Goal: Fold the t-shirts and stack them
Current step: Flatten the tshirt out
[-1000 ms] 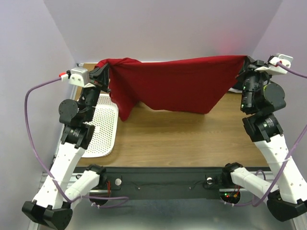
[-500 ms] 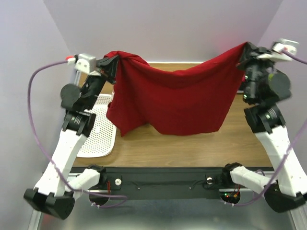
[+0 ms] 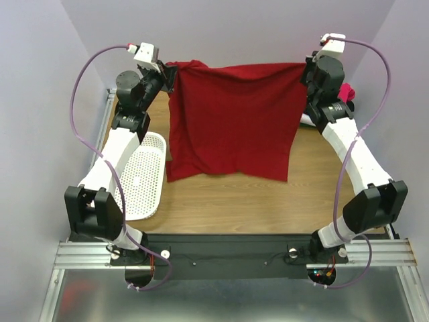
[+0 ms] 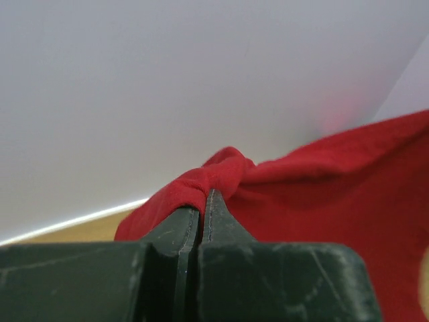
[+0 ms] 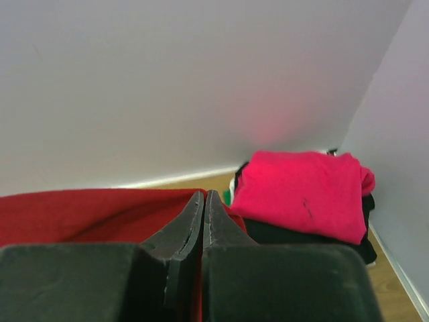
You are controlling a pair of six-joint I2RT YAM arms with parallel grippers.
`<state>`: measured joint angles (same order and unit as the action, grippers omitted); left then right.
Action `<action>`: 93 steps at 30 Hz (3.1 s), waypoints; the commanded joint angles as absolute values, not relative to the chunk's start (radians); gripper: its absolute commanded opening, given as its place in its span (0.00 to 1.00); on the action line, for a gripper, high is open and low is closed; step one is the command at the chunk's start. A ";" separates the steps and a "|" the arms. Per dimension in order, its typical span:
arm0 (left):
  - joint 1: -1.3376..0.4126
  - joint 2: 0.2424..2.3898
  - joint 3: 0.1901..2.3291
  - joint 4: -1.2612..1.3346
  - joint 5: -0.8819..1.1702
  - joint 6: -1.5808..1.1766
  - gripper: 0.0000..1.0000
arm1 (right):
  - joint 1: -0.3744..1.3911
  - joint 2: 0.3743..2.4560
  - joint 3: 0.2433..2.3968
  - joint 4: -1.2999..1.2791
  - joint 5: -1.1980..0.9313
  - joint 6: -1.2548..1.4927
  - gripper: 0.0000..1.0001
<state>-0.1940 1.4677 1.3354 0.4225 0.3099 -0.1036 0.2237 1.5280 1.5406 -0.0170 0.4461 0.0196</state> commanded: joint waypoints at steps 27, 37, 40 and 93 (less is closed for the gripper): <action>-0.195 0.790 1.273 0.506 0.751 -0.347 0.00 | 0.222 0.743 1.466 -0.061 0.281 0.038 0.01; -0.195 0.850 1.184 0.505 0.726 -0.322 0.00 | 0.224 0.827 1.445 -0.091 0.385 0.040 0.00; -0.195 0.986 1.108 0.517 0.674 -0.298 0.00 | 0.224 0.888 1.356 -0.062 0.480 0.064 0.00; -0.227 2.339 1.789 0.339 0.350 -0.433 0.99 | 0.172 2.166 1.506 0.040 -0.041 0.337 0.78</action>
<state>-0.2485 2.3299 1.7512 0.3470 0.3351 -0.4084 0.1577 2.1426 1.4567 0.0669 -0.0555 0.3317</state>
